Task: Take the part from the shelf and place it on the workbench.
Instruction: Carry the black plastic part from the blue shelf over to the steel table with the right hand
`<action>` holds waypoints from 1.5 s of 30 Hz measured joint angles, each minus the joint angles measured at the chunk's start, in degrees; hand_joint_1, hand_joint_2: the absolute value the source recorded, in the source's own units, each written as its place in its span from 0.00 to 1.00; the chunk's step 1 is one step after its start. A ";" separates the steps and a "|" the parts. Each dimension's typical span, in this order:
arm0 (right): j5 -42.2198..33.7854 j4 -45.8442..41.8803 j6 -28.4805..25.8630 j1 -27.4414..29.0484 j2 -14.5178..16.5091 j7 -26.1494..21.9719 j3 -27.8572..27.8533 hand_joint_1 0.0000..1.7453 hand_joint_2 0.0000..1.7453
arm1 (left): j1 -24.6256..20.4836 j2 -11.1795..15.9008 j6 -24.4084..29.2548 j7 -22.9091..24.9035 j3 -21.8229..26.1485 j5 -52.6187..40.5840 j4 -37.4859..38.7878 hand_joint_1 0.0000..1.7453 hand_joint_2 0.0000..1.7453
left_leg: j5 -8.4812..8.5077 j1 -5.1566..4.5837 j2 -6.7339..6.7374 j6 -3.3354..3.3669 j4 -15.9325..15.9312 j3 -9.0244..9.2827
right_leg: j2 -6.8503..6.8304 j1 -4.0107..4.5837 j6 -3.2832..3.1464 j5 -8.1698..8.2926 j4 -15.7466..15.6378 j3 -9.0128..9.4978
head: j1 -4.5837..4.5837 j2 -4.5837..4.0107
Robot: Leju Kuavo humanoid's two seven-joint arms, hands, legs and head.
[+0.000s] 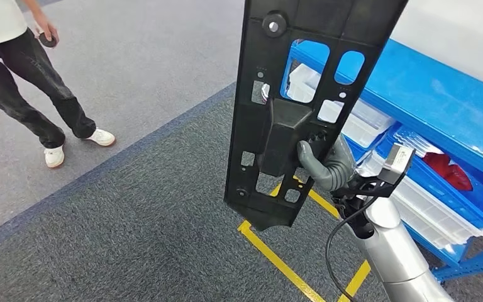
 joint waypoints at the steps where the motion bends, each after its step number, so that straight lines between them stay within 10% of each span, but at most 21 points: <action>1: -0.04 -0.09 0.15 0.43 0.20 -0.09 -0.33 0.97 1.00 | -0.07 0.05 -0.03 -0.28 -0.02 0.03 0.00 0.00 1.00 | 0.05 -0.06 -0.59 0.17 0.00 -0.03 | 1.07 0.04 -0.04 -1.81 4.08 -1.98 | 0.00 0.00; 4: -0.08 -0.07 0.38 1.48 0.42 -0.20 -0.70 0.97 1.00 | -0.01 0.07 -0.23 -1.06 -0.04 0.00 0.00 0.00 1.00 | 0.11 -0.31 -2.67 0.33 0.07 -0.04 | 1.89 0.18 -0.30 -2.45 9.63 -5.16 | 0.00 0.00; 8: -0.08 -0.10 0.39 1.74 0.50 -0.23 -1.04 0.97 1.00 | -0.06 0.11 -0.45 -1.43 -0.22 -0.16 0.00 0.00 1.00 | 0.09 -0.44 -5.23 -0.02 0.56 -0.29 | 5.17 0.10 -1.10 4.56 -3.55 0.68 | 0.00 0.00; 11: -0.12 -0.11 0.37 2.02 0.59 -0.27 -1.29 0.97 1.00 | 0.03 0.21 -0.51 -1.35 -0.30 -0.23 0.00 0.00 1.00 | 0.30 -0.35 -6.93 -1.03 0.64 -0.99 | 5.57 0.08 -1.45 4.97 -6.68 1.93 | 0.00 0.00; 16: -0.21 -0.30 0.34 2.45 0.54 -0.37 -1.31 0.97 1.00 | 0.03 0.41 -0.49 -1.11 -0.30 -0.26 0.01 0.00 1.00 | -5.03 -0.20 -1.71 -2.40 9.78 -5.25 | 2.14 0.13 -2.83 5.23 -7.59 2.46 | -0.02 0.00; 19: 0.11 -0.35 0.25 3.09 0.50 -0.33 -1.32 0.97 1.00 | -0.11 0.47 -0.45 -0.70 -0.30 -0.28 0.01 0.00 1.00 | -6.73 0.21 -0.84 -2.96 16.05 -7.90 | -0.20 0.29 -2.93 5.05 -7.54 2.53 | -0.02 0.00; 23: 0.92 -0.93 0.28 4.16 0.50 -0.22 -1.58 0.97 1.00 | -0.05 0.86 -0.39 -0.20 -0.39 -0.45 0.01 0.00 1.00 | -1.09 -0.23 2.53 -2.30 3.11 -0.76 | -2.69 0.51 -2.41 4.56 -7.38 3.01 | -0.02 0.00; 27: 1.10 -1.10 0.34 4.77 0.54 -0.49 -2.16 0.97 1.00 | 0.12 1.12 -0.26 0.34 -0.41 -0.32 -0.01 0.00 1.00 | -0.69 -0.69 2.40 -0.71 0.08 0.27 | -4.73 0.80 -1.37 4.28 -7.28 3.20 | -0.01 0.00; 31: 1.24 -1.08 0.46 5.93 0.93 -1.65 -3.08 0.97 1.00 | 0.06 1.27 -0.39 0.71 -0.41 -0.32 -0.01 0.00 1.00 | 0.06 -0.32 0.04 0.48 -0.75 0.55 | 0.45 0.20 -0.38 -0.49 0.70 -0.10 | 0.00 0.00; 34: 1.64 -0.80 0.99 6.91 1.24 -2.00 -3.61 0.97 1.00 | 0.01 1.30 -0.46 0.68 -0.40 -0.25 -0.01 0.00 1.00 | 0.10 -0.32 -2.09 0.61 -0.47 0.40 | 1.69 0.06 0.10 -2.57 8.41 -4.06 | 0.00 0.00; 37: 1.92 -0.56 1.60 6.58 1.37 -2.03 -3.77 0.97 1.00 | 0.02 1.31 -0.30 0.43 -0.40 -0.14 -0.01 0.00 1.00 | -0.24 -0.17 -4.28 0.14 0.28 0.24 | 3.45 -0.62 0.36 2.69 0.31 -0.38 | 0.00 0.00; 40: 1.98 0.03 2.12 5.82 1.62 -2.00 -3.90 0.97 1.00 | -0.16 1.32 0.27 -0.35 -0.42 -0.23 -0.02 0.00 1.00 | -0.27 -0.06 -6.11 -0.88 1.09 -0.74 | 6.68 -0.92 -0.09 4.03 -5.83 2.21 | 0.00 0.00; 42: 1.96 0.45 2.27 5.45 1.68 -1.99 -3.97 0.97 1.00 | -0.05 1.36 0.46 -0.78 -0.42 -0.31 -0.01 0.00 1.00 | 0.06 0.08 -7.22 -1.62 0.99 -1.29 | 5.76 -0.77 -0.81 4.17 -6.18 2.18 | 0.00 0.00; 45: 1.81 0.74 2.40 4.97 1.65 -2.11 -4.03 0.97 1.00 | 0.02 1.45 0.43 -0.96 -0.41 -0.32 0.00 0.00 1.00 | -2.07 -0.02 -3.96 -2.44 4.47 -3.02 | 3.52 -0.84 -1.97 4.45 -6.91 2.61 | -0.01 0.00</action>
